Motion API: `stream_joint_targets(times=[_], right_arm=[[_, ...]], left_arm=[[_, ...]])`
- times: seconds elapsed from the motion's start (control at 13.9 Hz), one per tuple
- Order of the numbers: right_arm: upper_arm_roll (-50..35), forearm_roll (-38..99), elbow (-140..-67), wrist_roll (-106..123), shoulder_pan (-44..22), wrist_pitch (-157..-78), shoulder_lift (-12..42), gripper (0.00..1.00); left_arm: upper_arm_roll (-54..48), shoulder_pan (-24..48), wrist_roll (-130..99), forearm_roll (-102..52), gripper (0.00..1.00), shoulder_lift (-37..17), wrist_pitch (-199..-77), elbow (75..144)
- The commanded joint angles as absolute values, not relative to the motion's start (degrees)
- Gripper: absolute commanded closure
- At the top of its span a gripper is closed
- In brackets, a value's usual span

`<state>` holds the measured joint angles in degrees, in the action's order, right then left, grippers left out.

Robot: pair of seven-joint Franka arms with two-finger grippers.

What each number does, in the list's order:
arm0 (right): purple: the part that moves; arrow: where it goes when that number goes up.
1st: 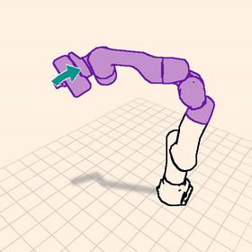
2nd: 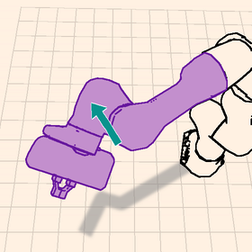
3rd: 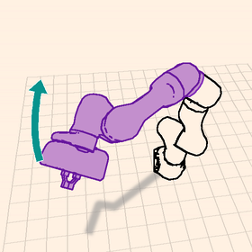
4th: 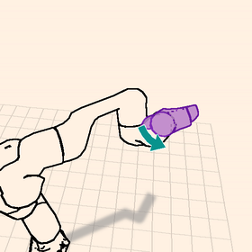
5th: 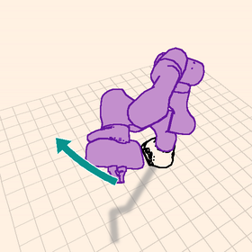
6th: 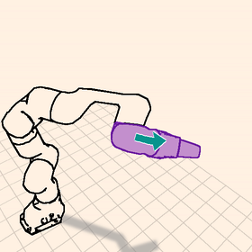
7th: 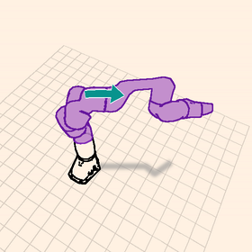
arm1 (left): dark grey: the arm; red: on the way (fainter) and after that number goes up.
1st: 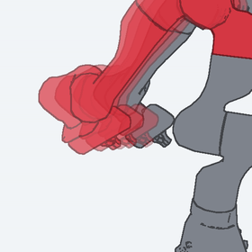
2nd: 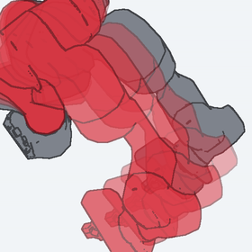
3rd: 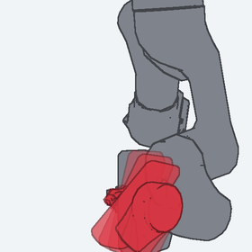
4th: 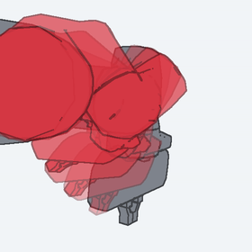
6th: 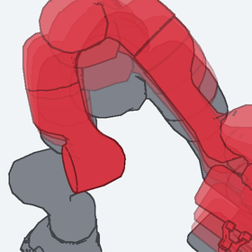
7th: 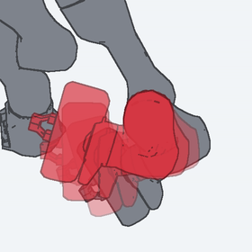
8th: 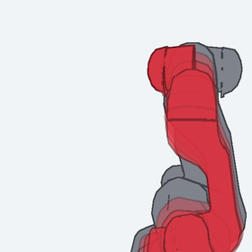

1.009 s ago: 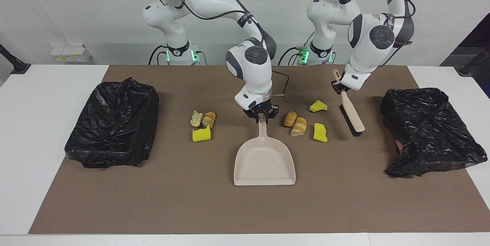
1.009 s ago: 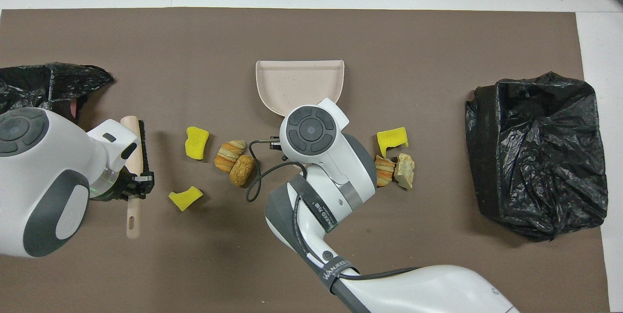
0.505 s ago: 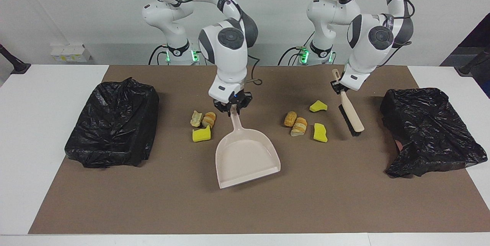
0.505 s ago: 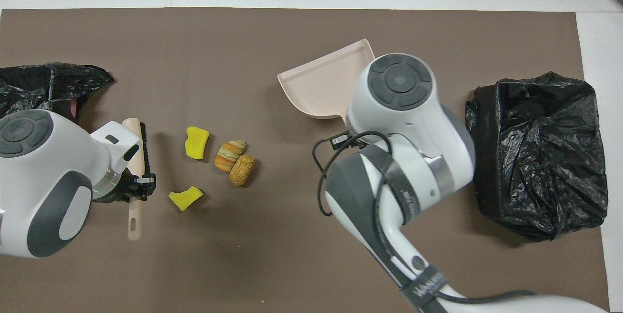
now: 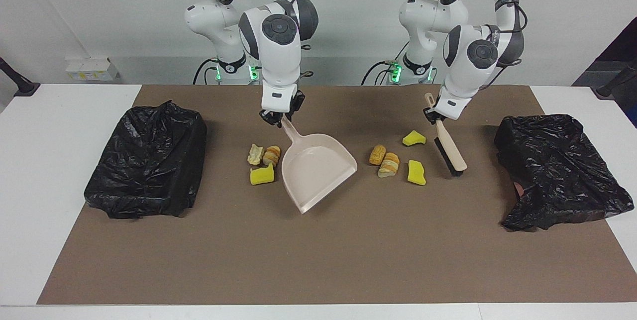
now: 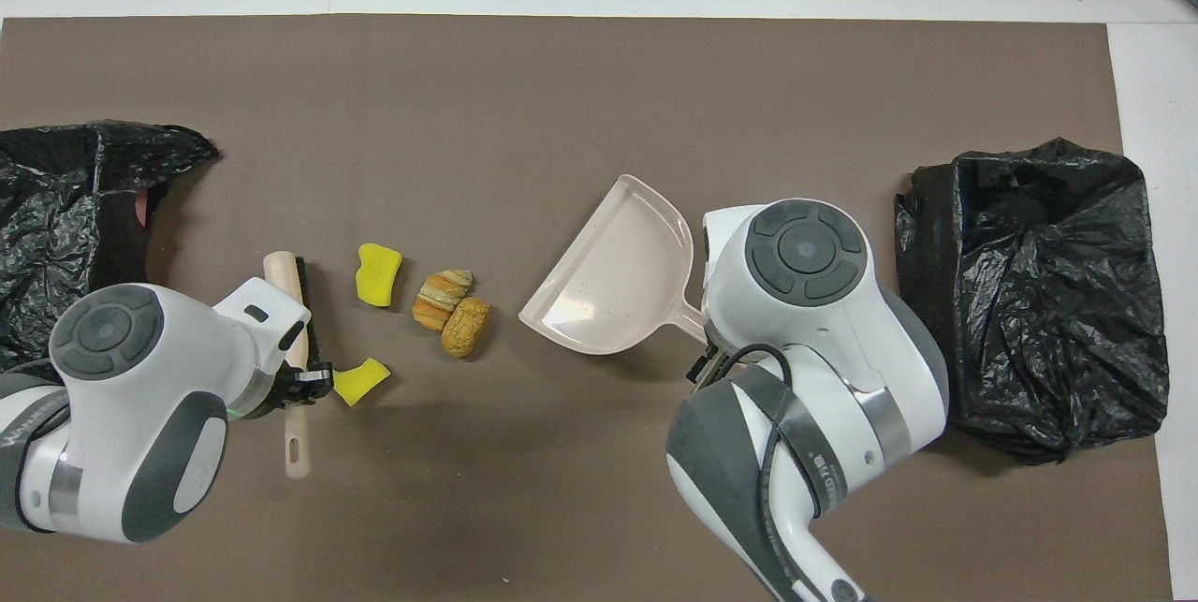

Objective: Sweep and dump trash in bin

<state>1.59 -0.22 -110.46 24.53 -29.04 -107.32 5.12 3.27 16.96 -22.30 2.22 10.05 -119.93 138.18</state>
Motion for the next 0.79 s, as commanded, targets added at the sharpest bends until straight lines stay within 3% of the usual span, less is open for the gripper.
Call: stream_joint_targets(times=[0.0,0.22,0.72], right_arm=[[1.3,-0.3,-112.3,28.0,-29.2,-109.2,4.5,1.00],[1.3,-0.4,-112.3,28.6,-29.1,-109.3,4.6,1.00],[1.3,-0.5,-113.0,41.0,-30.5,-111.6,7.3,1.00]], left_arm=[[3.6,18.1,-14.8,1.0,1.00,5.6,-126.4,137.6],[3.3,18.4,-10.5,-2.2,1.00,1.5,-127.9,134.4],[3.3,22.9,-11.3,-2.7,1.00,2.0,-127.1,134.7]])
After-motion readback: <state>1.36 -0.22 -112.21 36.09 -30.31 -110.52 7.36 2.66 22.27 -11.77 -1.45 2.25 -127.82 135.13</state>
